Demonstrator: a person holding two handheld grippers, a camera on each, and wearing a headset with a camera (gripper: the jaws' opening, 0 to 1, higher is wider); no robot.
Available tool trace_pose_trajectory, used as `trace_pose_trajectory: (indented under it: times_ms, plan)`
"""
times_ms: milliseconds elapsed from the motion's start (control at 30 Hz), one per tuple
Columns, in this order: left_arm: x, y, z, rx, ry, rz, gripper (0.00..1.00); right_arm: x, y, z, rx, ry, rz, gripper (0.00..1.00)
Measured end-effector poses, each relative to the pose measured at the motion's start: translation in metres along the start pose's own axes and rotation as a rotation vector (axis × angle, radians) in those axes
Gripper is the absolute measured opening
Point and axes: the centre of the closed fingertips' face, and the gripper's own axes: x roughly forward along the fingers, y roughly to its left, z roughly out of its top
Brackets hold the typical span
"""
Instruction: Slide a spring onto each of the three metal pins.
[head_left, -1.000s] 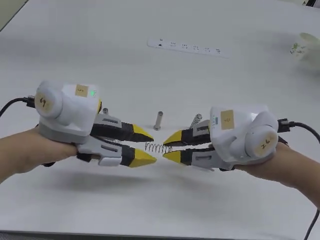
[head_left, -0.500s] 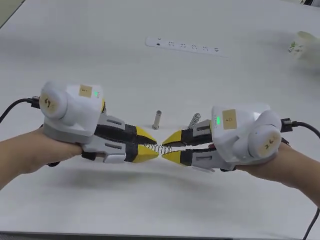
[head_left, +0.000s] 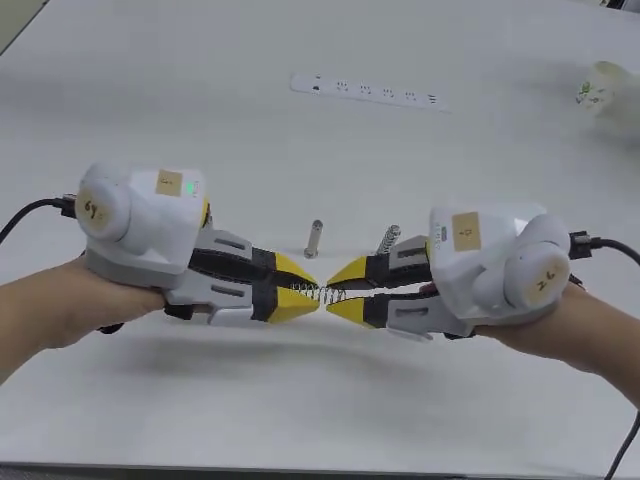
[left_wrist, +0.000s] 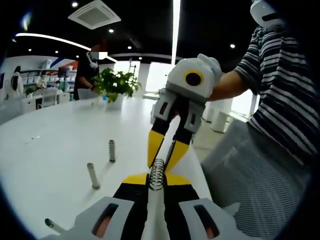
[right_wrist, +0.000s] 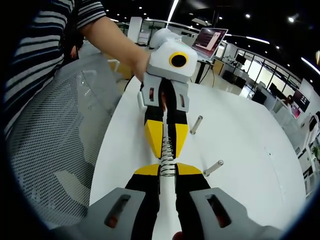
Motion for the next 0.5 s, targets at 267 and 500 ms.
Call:
trace_pose_trajectory:
  times_ms: [267, 500]
  plan:
    - [-0.0007, -0.0005, -0.0004, -0.013, 0.001, -0.01, 0.02, 0.0008, 0.0012, 0.0008, 0.022, -0.005, 0.001, 0.08]
    - [-0.0003, -0.003, -0.0013, -0.017, 0.004, -0.023, 0.02, 0.0001, 0.0026, 0.0008, 0.048, -0.012, 0.011, 0.09]
